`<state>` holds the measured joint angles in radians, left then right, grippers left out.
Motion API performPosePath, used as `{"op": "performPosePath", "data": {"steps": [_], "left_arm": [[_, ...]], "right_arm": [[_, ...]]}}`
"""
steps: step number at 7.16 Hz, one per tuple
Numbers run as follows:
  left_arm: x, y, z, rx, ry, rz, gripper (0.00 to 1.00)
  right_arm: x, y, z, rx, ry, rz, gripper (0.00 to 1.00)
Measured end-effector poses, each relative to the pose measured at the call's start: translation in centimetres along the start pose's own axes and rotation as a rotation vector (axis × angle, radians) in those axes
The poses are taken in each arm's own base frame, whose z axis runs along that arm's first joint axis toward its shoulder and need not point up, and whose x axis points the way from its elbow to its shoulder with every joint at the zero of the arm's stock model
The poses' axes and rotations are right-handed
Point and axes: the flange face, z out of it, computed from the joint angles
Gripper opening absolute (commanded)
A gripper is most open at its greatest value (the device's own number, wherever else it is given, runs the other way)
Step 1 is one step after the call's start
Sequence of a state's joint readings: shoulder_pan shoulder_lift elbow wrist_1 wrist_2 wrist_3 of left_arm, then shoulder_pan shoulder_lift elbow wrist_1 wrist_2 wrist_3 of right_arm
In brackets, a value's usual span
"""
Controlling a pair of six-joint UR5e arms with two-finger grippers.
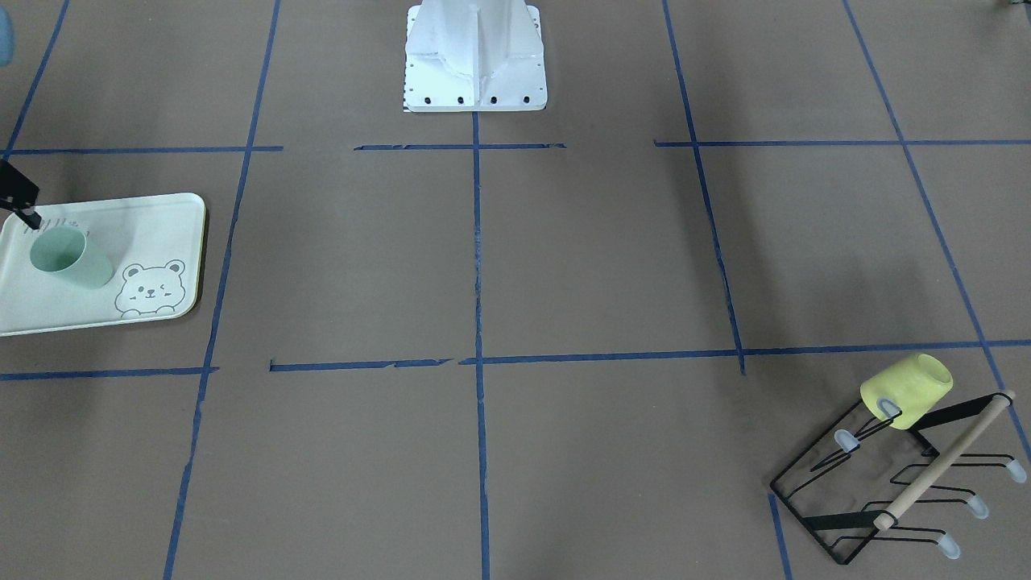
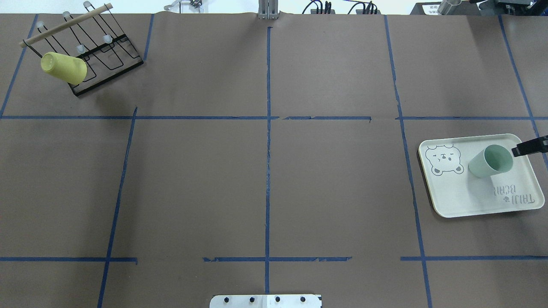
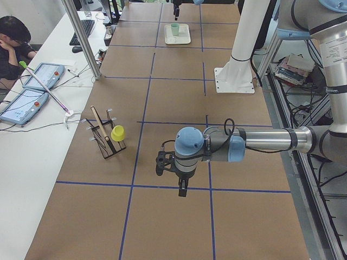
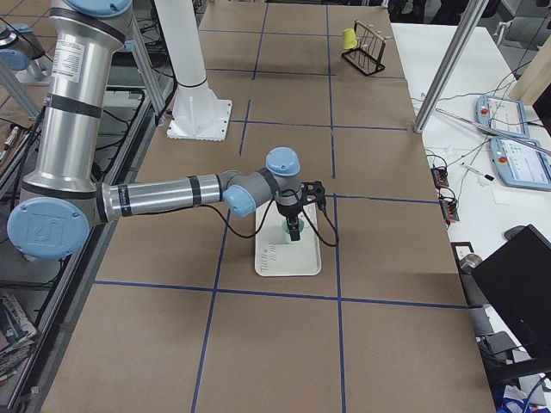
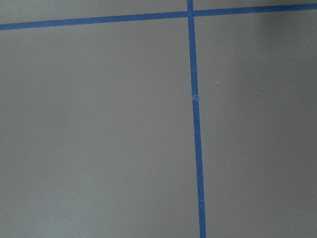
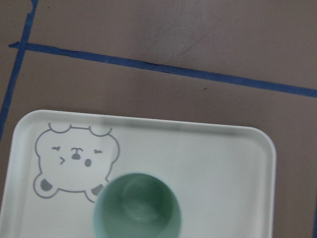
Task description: Left arm grabs green cup and hands to right arm on tray
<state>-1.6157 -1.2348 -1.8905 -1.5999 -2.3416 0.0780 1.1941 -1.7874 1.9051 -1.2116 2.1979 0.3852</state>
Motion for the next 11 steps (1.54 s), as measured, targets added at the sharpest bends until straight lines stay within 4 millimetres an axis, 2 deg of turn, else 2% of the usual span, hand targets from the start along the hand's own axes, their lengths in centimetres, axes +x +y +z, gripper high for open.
{"op": "performPosePath", "data": {"steps": [2,3,4,6,11], "left_arm": [[-0.2,0.1,0.2,-0.003,-0.002,0.001,1.00],[-0.4,0.2,0.4,-0.008,-0.002,-0.004,1.00],[-0.4,0.2,0.3,-0.007,-0.005,-0.004,1.00],[-0.2,0.1,0.1,-0.003,-0.008,0.002,1.00],[0.2,-0.3,-0.3,0.004,-0.007,0.011,1.00]], "right_arm": [[6.7,1.5,-4.4,-0.062,0.023,-0.073,1.00],[9.0,3.2,-5.1,-0.095,0.017,-0.065,1.00],[10.3,4.5,-4.9,-0.120,0.005,-0.039,1.00],[11.0,5.4,-4.3,-0.139,-0.039,-0.006,1.00],[10.9,5.4,-4.1,-0.139,-0.070,0.000,1.00]]}}
